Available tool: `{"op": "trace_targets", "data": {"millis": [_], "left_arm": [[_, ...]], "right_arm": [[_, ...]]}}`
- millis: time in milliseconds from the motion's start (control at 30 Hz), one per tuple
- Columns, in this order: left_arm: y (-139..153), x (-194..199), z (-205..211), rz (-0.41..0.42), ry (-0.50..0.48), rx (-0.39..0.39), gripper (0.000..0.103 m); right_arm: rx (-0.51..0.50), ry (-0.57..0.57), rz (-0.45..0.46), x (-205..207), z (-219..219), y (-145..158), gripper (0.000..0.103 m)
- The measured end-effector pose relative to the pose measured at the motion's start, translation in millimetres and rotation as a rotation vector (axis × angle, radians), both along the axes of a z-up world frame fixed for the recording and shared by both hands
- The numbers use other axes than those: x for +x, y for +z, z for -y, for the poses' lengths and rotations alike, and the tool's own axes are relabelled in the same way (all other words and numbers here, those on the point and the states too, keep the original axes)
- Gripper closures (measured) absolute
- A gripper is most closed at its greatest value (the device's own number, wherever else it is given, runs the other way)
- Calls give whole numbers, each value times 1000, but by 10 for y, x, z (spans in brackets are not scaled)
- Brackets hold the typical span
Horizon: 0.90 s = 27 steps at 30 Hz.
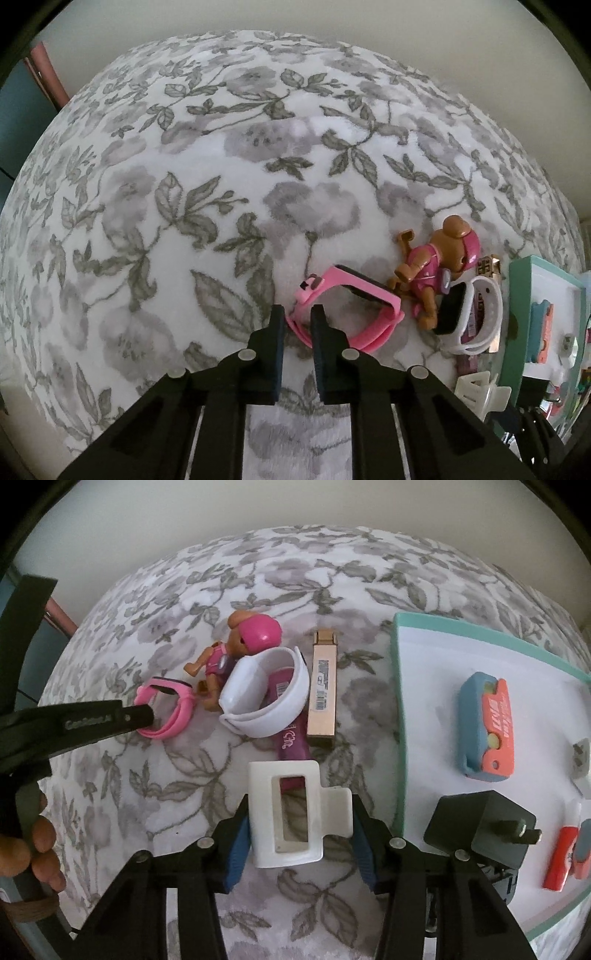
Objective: Organize rigid objects
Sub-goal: 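Grasp the white clip with the right gripper while the left closes on the pink watch band, then lift and carry the white clip over the tray with the right gripper while the left carries the band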
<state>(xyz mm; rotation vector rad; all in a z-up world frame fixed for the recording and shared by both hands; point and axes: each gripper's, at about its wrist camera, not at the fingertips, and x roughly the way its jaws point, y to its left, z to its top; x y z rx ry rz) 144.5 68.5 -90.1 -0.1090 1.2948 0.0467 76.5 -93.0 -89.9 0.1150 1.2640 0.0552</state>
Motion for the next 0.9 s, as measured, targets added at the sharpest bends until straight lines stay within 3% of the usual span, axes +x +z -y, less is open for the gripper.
{"op": "trace_targets", "data": {"millis": [467, 633, 900], "left_arm": [[610, -230, -174, 136, 30, -16, 91], [790, -223, -80, 197, 22, -6, 91], [953, -301, 288, 242, -59, -65, 91]], "right_arm": [[73, -54, 50, -80, 170, 248, 52], [99, -93, 114, -103, 291, 464, 52], [47, -202, 173, -127, 646, 683, 52]]}}
